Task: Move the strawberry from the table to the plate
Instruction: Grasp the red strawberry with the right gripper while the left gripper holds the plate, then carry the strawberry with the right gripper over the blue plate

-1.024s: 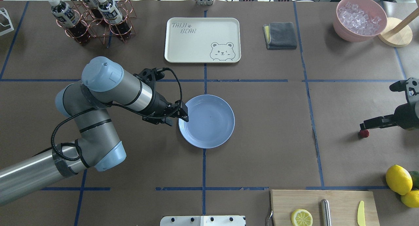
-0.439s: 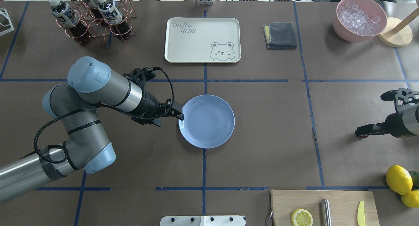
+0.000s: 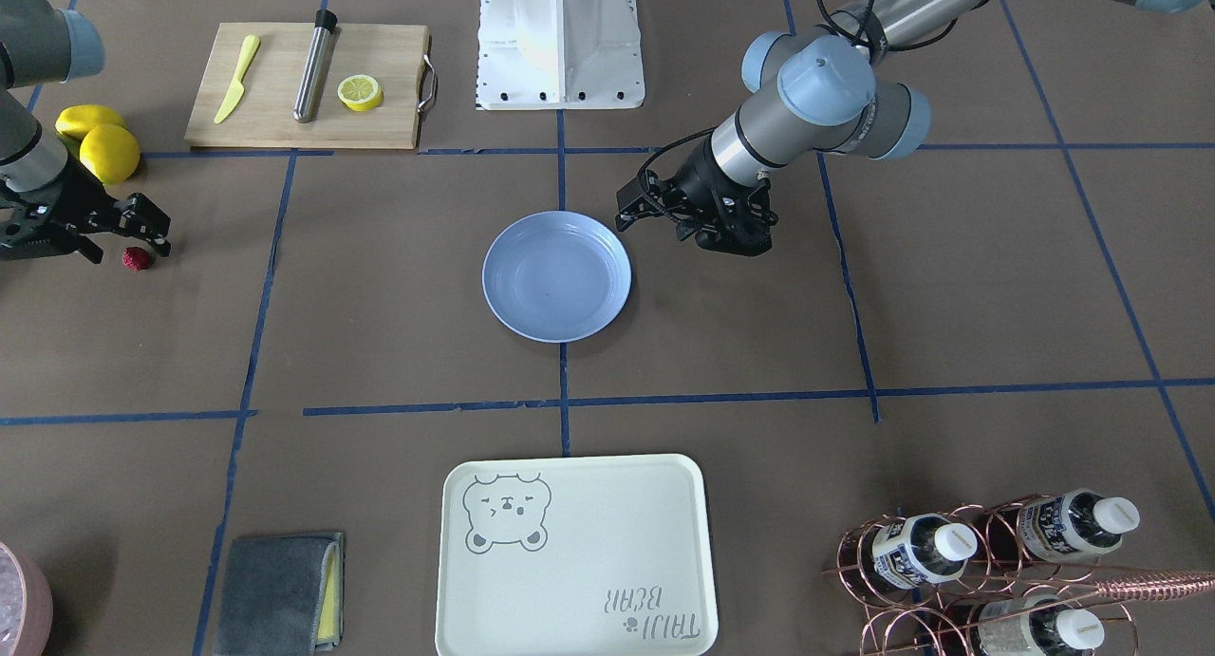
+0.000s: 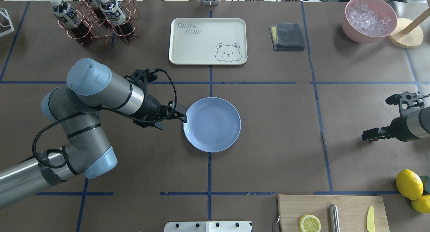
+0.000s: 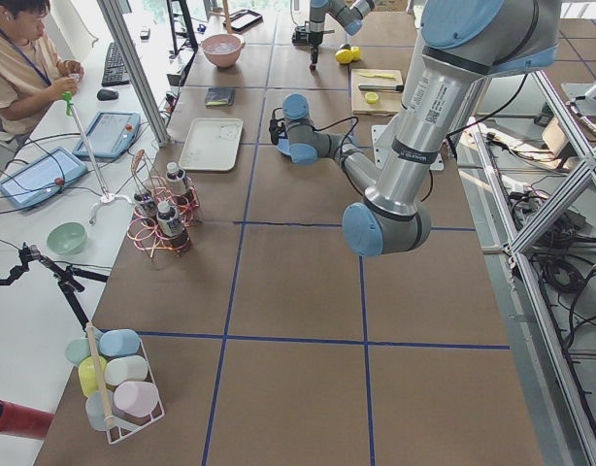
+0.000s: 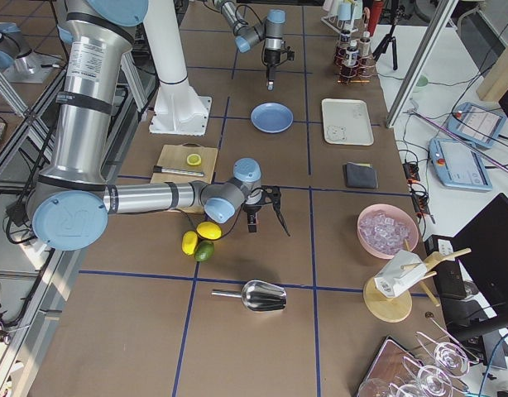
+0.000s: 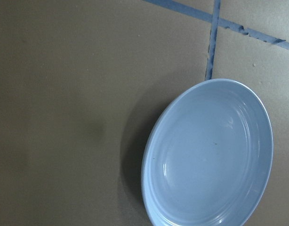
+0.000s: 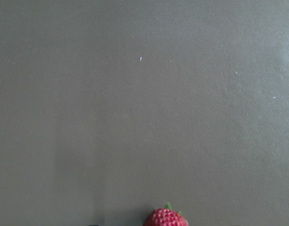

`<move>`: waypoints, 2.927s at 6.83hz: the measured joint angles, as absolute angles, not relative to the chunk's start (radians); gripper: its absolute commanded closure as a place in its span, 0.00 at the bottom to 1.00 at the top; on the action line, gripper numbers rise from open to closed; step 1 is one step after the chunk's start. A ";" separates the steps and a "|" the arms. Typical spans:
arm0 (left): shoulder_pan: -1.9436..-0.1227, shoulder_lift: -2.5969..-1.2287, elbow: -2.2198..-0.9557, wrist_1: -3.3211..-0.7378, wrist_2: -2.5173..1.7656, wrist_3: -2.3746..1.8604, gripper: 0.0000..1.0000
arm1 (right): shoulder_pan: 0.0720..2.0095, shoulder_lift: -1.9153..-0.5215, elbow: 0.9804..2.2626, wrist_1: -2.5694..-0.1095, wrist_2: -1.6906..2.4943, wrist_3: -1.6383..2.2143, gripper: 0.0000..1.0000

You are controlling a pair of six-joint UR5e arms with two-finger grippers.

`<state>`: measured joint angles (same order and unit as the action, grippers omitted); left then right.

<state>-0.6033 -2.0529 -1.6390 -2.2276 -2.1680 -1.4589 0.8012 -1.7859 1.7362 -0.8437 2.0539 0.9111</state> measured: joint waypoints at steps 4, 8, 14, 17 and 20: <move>-0.600 -2.051 -1.639 -2.227 -2.147 -1.459 0.00 | 0.788 -1.772 1.720 -0.844 2.042 0.911 0.85; -0.601 -2.050 -1.641 -2.227 -2.145 -1.459 0.00 | 0.791 -1.763 1.729 -0.844 2.050 0.899 1.00; -0.600 -2.049 -1.645 -2.226 -2.125 -1.460 0.00 | 0.767 -1.686 1.867 -0.876 2.083 1.101 1.00; -0.605 -2.046 -1.655 -2.225 -2.116 -1.463 0.00 | 0.622 -1.385 1.866 -0.994 2.037 1.412 1.00; -0.622 -1.970 -1.732 -2.223 -2.110 -1.465 0.00 | 0.493 -1.003 1.685 -1.185 1.866 1.579 1.00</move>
<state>-0.6222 -1.9701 -1.7325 -2.2232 -2.1103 -1.4648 0.4929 -1.0033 1.6851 -1.1852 1.8661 1.5792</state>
